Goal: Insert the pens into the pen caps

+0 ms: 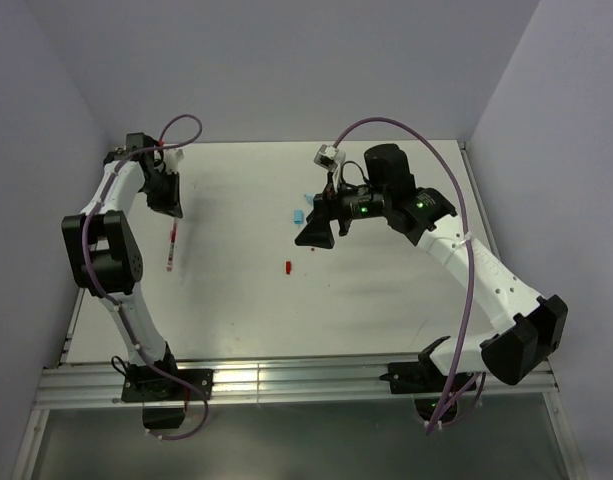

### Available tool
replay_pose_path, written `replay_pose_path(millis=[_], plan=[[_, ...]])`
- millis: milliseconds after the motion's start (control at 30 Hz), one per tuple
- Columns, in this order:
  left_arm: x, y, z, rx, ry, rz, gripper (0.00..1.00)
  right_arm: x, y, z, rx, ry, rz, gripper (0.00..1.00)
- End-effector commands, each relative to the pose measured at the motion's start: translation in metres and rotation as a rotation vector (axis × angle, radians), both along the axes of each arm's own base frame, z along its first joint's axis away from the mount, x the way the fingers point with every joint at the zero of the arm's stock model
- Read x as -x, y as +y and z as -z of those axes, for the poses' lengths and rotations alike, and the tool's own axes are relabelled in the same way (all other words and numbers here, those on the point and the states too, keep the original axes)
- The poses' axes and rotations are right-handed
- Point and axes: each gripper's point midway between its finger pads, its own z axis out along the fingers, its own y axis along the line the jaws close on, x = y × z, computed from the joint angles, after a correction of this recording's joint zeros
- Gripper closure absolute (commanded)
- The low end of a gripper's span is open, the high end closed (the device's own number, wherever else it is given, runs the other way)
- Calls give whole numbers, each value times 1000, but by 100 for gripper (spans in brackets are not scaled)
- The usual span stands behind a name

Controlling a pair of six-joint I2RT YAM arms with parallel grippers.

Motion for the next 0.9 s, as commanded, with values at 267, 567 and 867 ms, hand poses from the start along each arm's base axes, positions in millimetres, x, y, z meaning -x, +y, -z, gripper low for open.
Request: replay_pose_path(millis=[267, 567, 867], plan=[[-25, 13, 33, -60, 42, -62, 100, -4, -3, 0, 7, -26, 16, 8], [-35, 14, 49, -55, 71, -85, 100, -5, -3, 4, 13, -12, 14, 6], [-30, 12, 67, -44, 105, -104, 100, -6, 0, 10, 22, 13, 4, 6]])
